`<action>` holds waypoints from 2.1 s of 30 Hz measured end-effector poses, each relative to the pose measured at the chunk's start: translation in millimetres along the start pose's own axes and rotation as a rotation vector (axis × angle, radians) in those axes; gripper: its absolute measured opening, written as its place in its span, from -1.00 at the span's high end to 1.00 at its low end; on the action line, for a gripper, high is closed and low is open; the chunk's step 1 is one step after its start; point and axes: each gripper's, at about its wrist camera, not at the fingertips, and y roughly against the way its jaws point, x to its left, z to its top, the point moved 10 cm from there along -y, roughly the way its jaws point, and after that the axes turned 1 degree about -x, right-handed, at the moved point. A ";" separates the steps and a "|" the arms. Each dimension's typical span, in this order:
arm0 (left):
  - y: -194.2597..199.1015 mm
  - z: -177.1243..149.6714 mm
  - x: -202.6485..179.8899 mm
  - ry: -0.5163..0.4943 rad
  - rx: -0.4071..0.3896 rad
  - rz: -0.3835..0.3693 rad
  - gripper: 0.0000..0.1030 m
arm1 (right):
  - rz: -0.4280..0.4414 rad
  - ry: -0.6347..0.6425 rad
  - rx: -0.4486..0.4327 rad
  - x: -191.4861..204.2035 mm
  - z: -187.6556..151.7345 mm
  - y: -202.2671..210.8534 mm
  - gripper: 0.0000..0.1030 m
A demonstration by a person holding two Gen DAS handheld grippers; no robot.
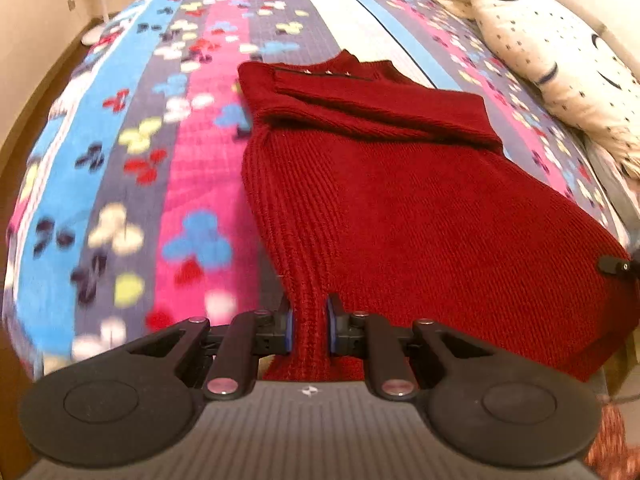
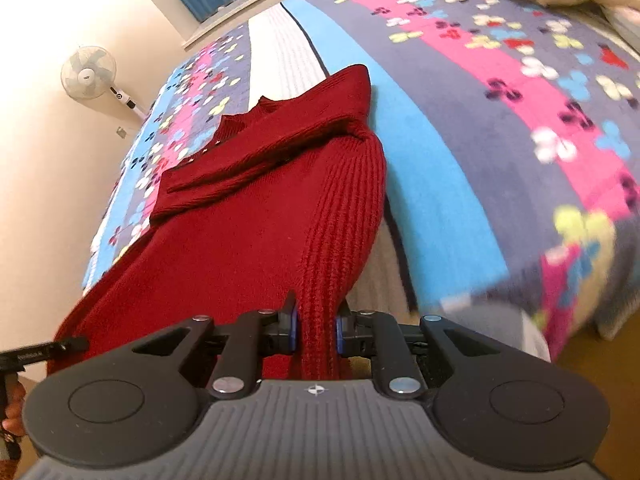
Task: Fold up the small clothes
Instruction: 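Grasp the sweater side edge with the right gripper, then fold the side edge over the body with the right gripper and release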
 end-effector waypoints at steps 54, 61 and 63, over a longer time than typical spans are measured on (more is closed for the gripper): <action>-183.6 169.8 67.9 -0.243 0.093 0.336 -0.94 | -0.240 0.337 -0.027 5.6 144.9 -194.0 -0.43; -202.7 277.0 81.3 -0.108 -0.037 0.446 -0.95 | -0.193 0.304 -0.080 56.1 216.1 -234.5 -0.41; -204.5 297.2 101.1 -0.017 -0.037 0.480 -0.96 | -0.218 0.183 -0.153 47.2 257.6 -234.5 -0.42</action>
